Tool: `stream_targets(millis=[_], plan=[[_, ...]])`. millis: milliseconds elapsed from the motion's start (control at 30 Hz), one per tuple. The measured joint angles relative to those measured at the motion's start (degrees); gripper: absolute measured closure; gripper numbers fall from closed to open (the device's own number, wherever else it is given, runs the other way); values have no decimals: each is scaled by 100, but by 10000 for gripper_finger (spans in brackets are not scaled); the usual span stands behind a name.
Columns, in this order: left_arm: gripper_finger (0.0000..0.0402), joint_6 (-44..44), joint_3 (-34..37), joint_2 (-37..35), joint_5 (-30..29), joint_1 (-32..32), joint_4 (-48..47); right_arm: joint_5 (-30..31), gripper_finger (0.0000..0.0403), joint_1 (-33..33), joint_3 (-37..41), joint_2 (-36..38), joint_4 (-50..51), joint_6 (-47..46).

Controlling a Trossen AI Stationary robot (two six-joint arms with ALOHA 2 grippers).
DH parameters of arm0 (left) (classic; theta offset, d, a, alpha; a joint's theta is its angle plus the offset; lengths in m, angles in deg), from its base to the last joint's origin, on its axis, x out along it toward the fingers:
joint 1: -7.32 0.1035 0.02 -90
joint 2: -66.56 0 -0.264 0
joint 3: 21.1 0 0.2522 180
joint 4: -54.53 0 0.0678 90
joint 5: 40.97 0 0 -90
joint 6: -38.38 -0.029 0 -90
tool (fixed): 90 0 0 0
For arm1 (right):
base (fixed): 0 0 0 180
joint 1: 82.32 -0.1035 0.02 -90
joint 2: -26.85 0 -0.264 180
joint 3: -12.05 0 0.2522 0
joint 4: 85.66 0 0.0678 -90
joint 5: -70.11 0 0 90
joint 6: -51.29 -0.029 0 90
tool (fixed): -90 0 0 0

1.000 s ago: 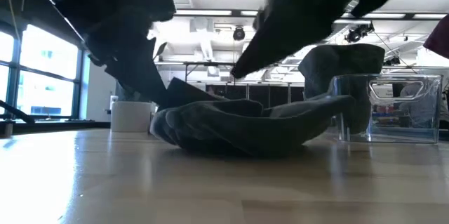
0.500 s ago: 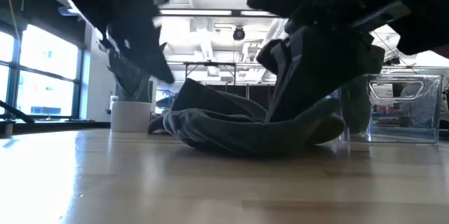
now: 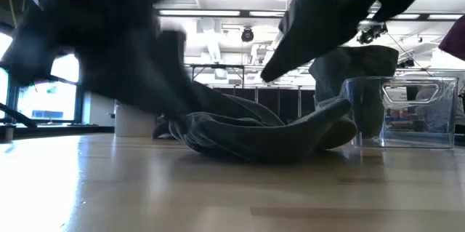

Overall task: Pick & Place hat
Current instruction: Put the black cap into the top transparent bin

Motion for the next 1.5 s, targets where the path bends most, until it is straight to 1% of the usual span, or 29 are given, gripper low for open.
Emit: stream_targets(millis=[67, 100, 167, 233, 300, 367, 400, 500, 567, 667, 767, 800, 867, 900, 1000, 1033, 1100, 1167, 1233, 1300, 1333, 1433, 1500], plan=[[181, 20, 28, 248, 263, 151, -48, 96, 401, 182, 167, -3, -190, -37], [181, 78, 17, 318, 382, 224, -16, 36, 401, 292, 285, -3, -437, -4], [181, 104, -65, 393, 720, 357, -11, -335, 401, 560, 589, -3, -1061, 161], [181, 107, -117, 390, 949, 401, -108, -847, 401, 855, 922, -41, -1790, 263], [181, 73, -184, 398, 1048, 420, -167, -1464, 402, 1123, 1199, -85, -2495, 313], [181, 20, -272, 407, 1075, 415, -267, -1787, 401, 1318, 1373, -199, -3023, 328], [181, -1, -345, 420, 1093, 412, -356, -1833, 402, 1384, 1424, -258, -3134, 328], [181, 1, -613, 422, 1189, 377, -755, -1876, 402, 1491, 1351, -472, -3042, 384], [181, -1, -823, 422, 1220, 350, -1054, -1734, 402, 1505, 1223, -623, -2943, 399], [181, -15, -1114, 420, 1328, 240, -1438, -1037, 402, 1500, 1046, -784, -2789, 416], [181, -121, -1279, 420, 1375, 50, -1552, -280, 402, 1501, 906, -794, -2405, 226], [181, -164, -1312, 420, 1374, -35, -1578, -89, 402, 1501, 881, -794, -2226, 141], [181, -250, -1391, 417, 1227, -203, -1715, 51, 402, 1509, 872, -800, -2017, 112], [181, -257, -1420, 381, 977, -305, -1817, 55, 402, 1509, 872, -803, -2015, 175], [181, -202, -1486, 230, -80, -551, -2068, -85, 402, 1451, 870, -698, -2095, 340], [181, -154, -1496, 217, -352, -566, -2143, -117, 402, 1427, 870, -604, -2093, 348], [181, -62, -1436, 233, -620, -537, -2335, -151, 401, 1379, 858, -402, -2001, 352], [181, -75, -1330, 265, -605, -436, -2383, -181, 402, 1305, 854, -157, -1766, 404], [181, -193, -1315, 427, -468, -254, -2298, -198, 402, 1204, 857, 92, -1610, 437], [181, -254, -1268, 592, -450, -65, -2431, -209, 401, 1069, 857, 352, -1436, 440], [181, -257, -1257, 652, -449, 31, -2459, -284, 400, 1009, 857, 455, -1414, 442], [181, -410, -1303, 865, -267, 342, -1995, -639, 400, 834, 857, 739, -1115, 482], [184, -438, -1298, 906, -272, 454, -1935, -841, 401, 715, 859, 865, -1016, 575]])
